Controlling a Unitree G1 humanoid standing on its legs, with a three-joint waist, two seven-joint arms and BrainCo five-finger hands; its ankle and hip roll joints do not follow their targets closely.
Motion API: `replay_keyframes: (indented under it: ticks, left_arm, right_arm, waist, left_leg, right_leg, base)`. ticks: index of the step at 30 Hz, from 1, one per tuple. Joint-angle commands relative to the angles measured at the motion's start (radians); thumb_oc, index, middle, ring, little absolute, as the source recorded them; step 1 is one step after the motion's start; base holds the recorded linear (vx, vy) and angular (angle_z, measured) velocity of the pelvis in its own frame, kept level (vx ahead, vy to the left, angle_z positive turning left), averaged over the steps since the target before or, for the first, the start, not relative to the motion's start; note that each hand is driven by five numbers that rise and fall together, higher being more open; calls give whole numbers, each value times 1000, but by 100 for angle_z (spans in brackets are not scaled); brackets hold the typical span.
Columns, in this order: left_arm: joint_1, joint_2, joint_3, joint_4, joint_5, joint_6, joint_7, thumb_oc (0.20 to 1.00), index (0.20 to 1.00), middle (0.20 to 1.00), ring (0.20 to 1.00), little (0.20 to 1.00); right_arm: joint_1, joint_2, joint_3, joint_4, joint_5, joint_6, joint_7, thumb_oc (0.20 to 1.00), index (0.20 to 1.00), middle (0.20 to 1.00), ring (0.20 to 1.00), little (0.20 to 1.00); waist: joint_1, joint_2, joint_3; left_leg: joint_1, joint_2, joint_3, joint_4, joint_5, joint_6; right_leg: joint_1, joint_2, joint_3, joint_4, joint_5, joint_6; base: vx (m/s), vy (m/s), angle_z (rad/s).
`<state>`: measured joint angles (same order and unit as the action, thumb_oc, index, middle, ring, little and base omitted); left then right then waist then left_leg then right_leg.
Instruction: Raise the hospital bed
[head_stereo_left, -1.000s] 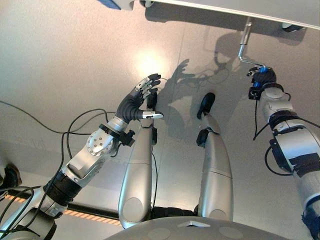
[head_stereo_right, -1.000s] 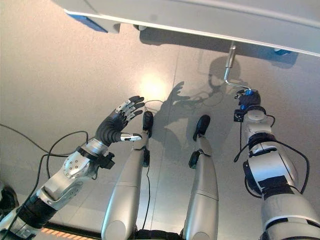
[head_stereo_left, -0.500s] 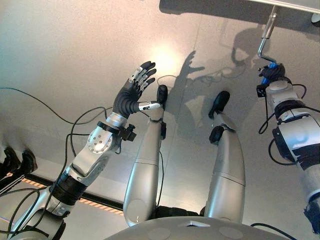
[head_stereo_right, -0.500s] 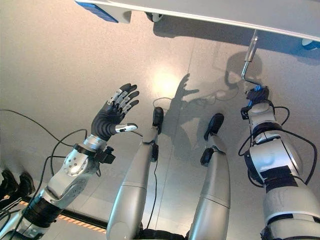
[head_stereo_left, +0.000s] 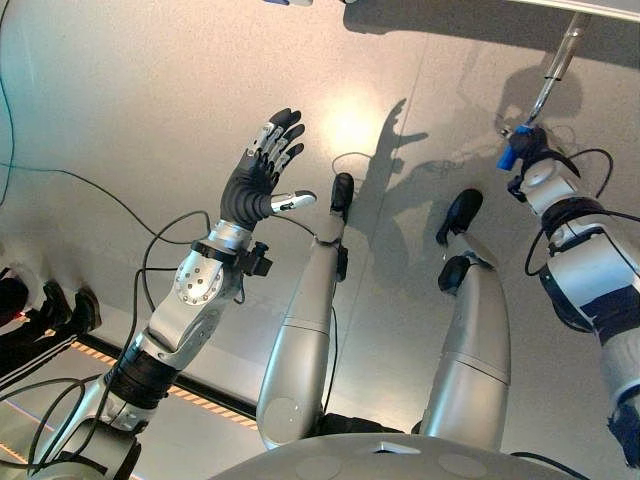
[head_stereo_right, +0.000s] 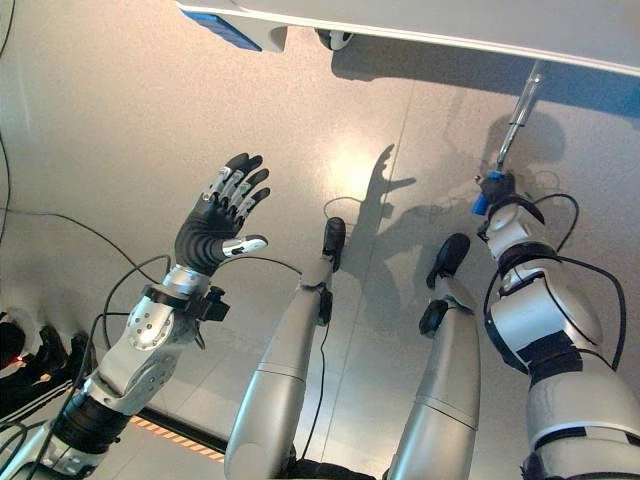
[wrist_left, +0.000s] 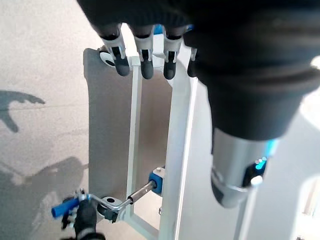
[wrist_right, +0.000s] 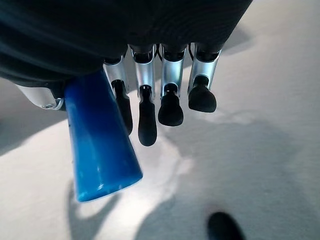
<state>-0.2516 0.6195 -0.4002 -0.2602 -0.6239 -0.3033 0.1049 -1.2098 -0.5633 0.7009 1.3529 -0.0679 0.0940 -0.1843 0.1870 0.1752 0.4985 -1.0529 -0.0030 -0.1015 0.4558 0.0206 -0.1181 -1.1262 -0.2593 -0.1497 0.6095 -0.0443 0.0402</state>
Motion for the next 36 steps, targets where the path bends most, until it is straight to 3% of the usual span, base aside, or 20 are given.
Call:
replay_keyframes:
  ticks: [1,2,3,12,13,18,22,30,36]
  left_arm:
    - [23,21,17,-128,-16,-78,-12,1000,1000,1000,1000,1000]
    - [23,22,16,-128,-17,-82,-13,1000,1000,1000,1000,1000]
    - [12,22,25,-129,-17,-83,-13,1000,1000,1000,1000,1000]
    - [8,32,10,-127,-26,-91,-14,1000,1000,1000,1000,1000]
    - [20,32,13,-127,-23,-97,-12,1000,1000,1000,1000,1000]
    - [46,53,12,-116,5,-105,11,1000,1000,1000,1000,1000]
    - [72,102,0,-103,1,-117,-4,1000,1000,1000,1000,1000]
    - [140,118,48,-111,-26,-116,-55,1000,1000,1000,1000,1000]
    - [201,119,93,-124,-29,-109,-89,1000,1000,1000,1000,1000]
  right_arm:
    - [-8,211,88,-166,-96,-138,57,200,200,200,200,200]
    - [-13,216,89,-170,-93,-145,57,200,200,200,200,200]
    - [-29,214,90,-171,-93,-145,56,200,200,200,200,200]
    - [-29,237,72,-225,-57,-181,28,200,200,200,200,200]
    - [12,223,24,-373,50,-216,-14,200,200,200,200,200]
    - [193,116,-58,-873,201,-312,-64,200,200,200,200,200]
    - [450,23,-193,-1244,288,-413,-69,200,200,200,200,200]
    - [720,-21,-391,-1476,454,-498,-20,200,200,200,200,200]
    - [823,-24,-543,-1509,527,-542,-36,200,200,200,200,200]
  waist:
    - [26,67,21]
    - [27,71,21]
    - [28,73,21]
    - [24,84,21]
    - [13,72,21]
    - [-41,9,21]
    - [-95,-41,21]
    - [-153,-86,21]
    - [-182,-116,21]
  left_leg:
    - [16,-54,15,-23,-20,68]
    - [18,-54,15,-25,-19,67]
    - [-12,-51,13,-34,16,70]
    - [-8,-53,18,-38,21,69]
    - [-1,-47,23,-43,22,70]
    - [18,-29,44,-52,19,72]
    - [77,-13,66,-94,29,69]
    - [178,13,91,-155,43,58]
    - [253,34,104,-193,51,49]
  right_leg:
    - [73,-22,54,33,-50,107]
    - [75,-24,54,34,-51,107]
    - [50,-22,43,19,-18,99]
    - [54,-21,50,12,-13,101]
    - [57,-15,56,5,-7,101]
    - [65,1,66,-19,8,102]
    - [117,17,78,-83,34,111]
    - [208,39,84,-174,67,118]
    - [272,59,91,-225,82,117]
  base:
    - [7,5,3]
    - [5,5,4]
    - [-60,25,-1]
    - [-6,14,-2]
    - [0,0,0]
    - [6,-3,-5]
    - [-24,-14,-15]
    - [-28,-21,-14]
    - [-24,-53,-12]
